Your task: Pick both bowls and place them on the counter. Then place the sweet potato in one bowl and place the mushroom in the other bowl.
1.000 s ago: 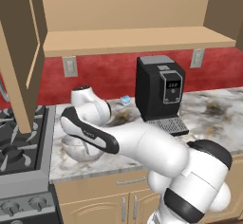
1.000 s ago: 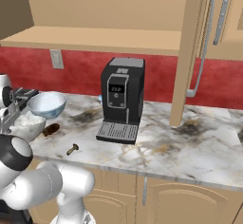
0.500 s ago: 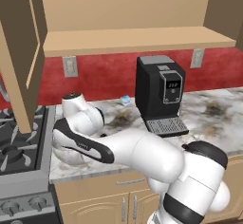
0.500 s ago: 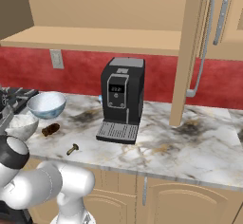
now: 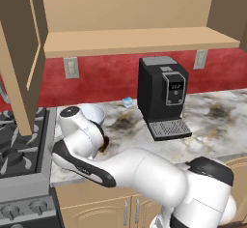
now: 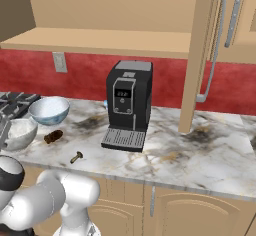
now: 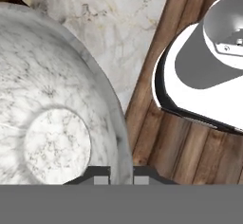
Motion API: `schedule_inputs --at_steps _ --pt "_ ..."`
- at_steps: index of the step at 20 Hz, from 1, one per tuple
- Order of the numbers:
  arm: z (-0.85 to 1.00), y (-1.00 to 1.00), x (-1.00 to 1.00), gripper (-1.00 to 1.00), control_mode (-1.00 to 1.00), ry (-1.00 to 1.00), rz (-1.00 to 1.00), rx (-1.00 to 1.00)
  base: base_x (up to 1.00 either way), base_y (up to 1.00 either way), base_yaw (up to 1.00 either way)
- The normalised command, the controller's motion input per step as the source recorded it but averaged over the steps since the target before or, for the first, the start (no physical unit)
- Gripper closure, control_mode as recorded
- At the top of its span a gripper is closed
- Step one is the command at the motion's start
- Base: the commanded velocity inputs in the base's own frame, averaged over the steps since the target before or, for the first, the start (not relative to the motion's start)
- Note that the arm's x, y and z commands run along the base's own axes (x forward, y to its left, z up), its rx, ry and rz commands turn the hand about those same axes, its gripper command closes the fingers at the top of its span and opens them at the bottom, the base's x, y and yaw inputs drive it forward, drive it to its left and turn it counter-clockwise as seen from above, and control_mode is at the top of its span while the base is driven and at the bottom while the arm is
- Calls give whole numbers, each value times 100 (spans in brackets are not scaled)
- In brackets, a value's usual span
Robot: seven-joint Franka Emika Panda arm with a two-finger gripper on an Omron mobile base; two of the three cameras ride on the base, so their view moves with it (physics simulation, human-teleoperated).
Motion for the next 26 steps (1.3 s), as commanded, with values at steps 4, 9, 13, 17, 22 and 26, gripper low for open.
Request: schedule_inputs --at_steps 4,9,13,17,22,26 --pt "-9 0 10 100 -100 -1 0 2 0 0 0" --pt "-10 3 21 100 -100 0 0 3 0 0 0" --pt "-18 0 27 100 -100 0 0 2 0 0 0" --pt "-25 1 24 100 -100 0 0 2 0 0 0" --pt "-29 4 24 100 -100 0 0 1 0 0 0" --pt "-21 2 26 100 -100 0 0 0 0 0 0"
